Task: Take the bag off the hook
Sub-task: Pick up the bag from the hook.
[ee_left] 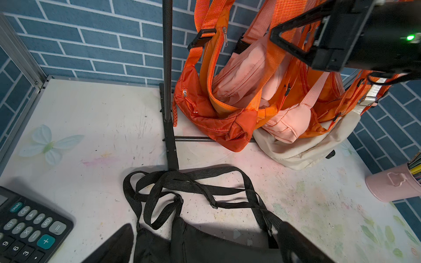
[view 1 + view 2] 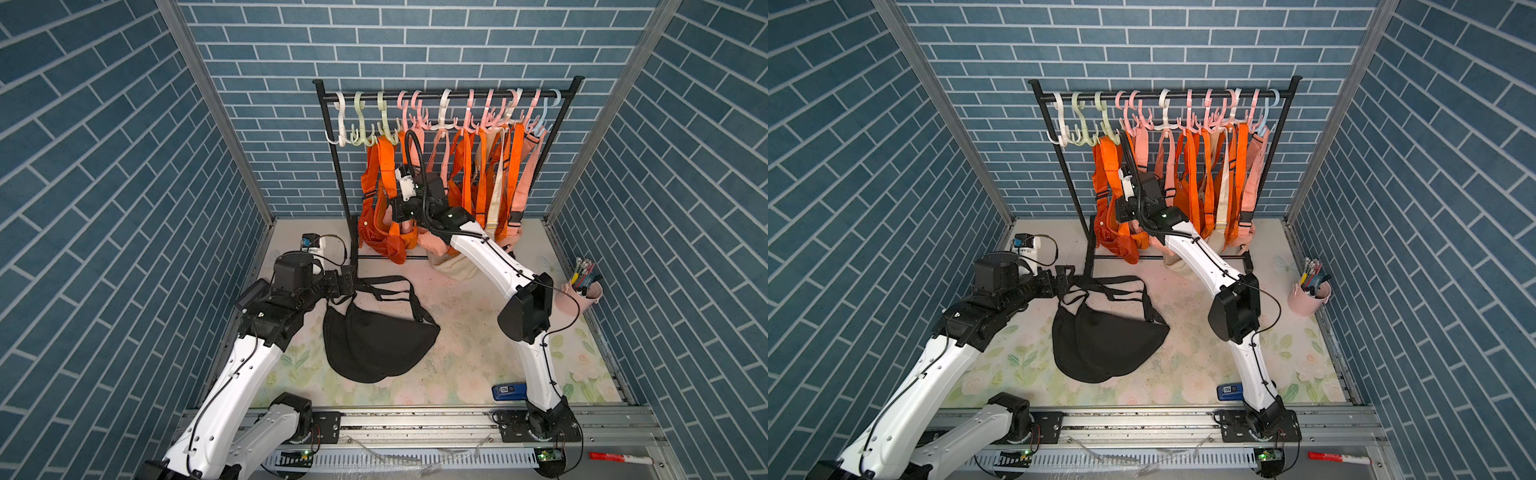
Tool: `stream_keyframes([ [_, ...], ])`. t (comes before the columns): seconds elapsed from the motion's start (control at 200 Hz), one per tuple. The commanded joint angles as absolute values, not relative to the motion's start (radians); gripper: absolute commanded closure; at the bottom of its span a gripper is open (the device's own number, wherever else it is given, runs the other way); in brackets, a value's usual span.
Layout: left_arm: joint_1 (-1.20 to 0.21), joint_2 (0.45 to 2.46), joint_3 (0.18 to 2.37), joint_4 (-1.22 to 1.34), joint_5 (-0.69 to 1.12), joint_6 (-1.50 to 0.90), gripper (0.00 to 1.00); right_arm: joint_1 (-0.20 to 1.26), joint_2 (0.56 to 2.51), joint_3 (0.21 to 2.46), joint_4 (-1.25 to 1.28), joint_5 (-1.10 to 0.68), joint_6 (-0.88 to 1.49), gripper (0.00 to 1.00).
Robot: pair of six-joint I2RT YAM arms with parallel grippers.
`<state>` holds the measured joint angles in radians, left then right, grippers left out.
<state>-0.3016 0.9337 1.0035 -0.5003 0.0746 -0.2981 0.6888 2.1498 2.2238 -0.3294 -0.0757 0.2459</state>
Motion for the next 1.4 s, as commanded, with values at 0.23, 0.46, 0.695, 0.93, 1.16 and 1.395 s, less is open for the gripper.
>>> stream_keyframes([
  [0.23,-0.305,0.947,0.989,-0.459,0.080,-0.261,0.01,0.684,1.860,1.961,-0.216,-0.081,0.227,1.00],
  [0.46,-0.305,0.906,0.923,-0.251,0.176,-0.265,0.01,0.679,1.735,1.838,-0.215,-0.081,0.212,1.00],
  [0.695,-0.305,0.994,1.005,-0.133,0.198,-0.263,0.02,0.655,1.654,1.767,-0.225,-0.113,0.207,1.00],
  [0.93,-0.307,1.169,1.106,0.067,0.278,-0.221,0.02,0.630,1.609,1.699,-0.181,-0.130,0.241,1.00],
  [1.16,-0.306,1.378,1.292,0.082,0.357,-0.089,0.01,0.602,1.596,1.678,-0.172,-0.158,0.256,1.00],
  [1.395,-0.304,1.514,1.398,0.122,0.363,-0.037,0.01,0.578,1.597,1.642,-0.154,-0.184,0.265,1.00],
])
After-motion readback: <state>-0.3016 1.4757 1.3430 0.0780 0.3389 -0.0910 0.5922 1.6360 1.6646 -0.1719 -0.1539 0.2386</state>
